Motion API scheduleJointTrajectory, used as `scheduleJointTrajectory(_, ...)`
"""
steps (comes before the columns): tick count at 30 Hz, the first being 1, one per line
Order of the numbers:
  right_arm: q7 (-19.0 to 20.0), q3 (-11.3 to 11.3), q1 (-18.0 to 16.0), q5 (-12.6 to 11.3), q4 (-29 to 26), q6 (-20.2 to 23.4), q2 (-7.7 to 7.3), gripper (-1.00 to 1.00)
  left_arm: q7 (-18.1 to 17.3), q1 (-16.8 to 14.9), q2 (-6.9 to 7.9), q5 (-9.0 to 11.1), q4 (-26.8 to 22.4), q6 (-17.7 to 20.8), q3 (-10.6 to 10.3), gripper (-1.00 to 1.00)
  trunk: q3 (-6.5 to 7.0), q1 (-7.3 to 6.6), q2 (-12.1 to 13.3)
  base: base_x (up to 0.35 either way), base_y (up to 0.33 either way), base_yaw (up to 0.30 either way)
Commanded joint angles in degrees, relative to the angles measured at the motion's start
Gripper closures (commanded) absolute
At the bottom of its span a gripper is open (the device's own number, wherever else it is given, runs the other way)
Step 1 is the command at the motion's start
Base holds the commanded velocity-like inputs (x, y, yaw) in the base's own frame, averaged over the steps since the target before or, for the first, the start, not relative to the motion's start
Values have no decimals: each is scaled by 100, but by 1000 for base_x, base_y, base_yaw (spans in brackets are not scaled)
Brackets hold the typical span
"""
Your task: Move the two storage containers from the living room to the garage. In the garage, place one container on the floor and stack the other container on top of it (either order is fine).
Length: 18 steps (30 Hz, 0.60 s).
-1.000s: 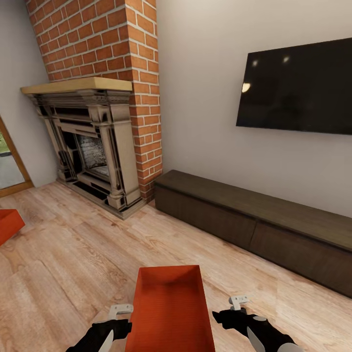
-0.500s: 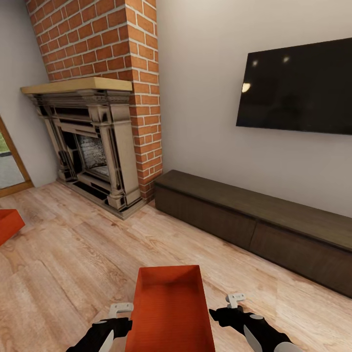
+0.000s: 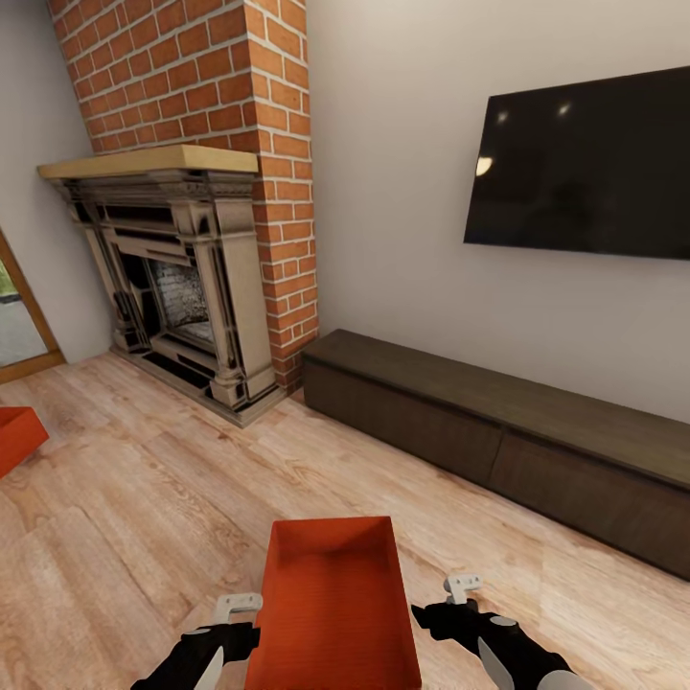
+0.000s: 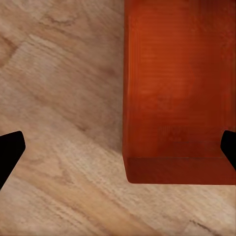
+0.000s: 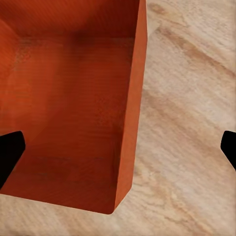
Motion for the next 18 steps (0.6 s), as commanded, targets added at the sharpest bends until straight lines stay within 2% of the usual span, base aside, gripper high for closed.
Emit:
scheduleJointTrajectory(1, 15, 0, -2, 17, -5, 8, -3, -100, 2, -1, -7, -4, -12, 33, 33, -100, -7, -1, -2, 0, 0, 0)
scheduleJointTrajectory(18, 13, 1, -2, 17, -5, 8, -3, -100, 11, -1, -7, 4, -12, 27, 33, -100, -10, -1, -2, 0, 1, 0)
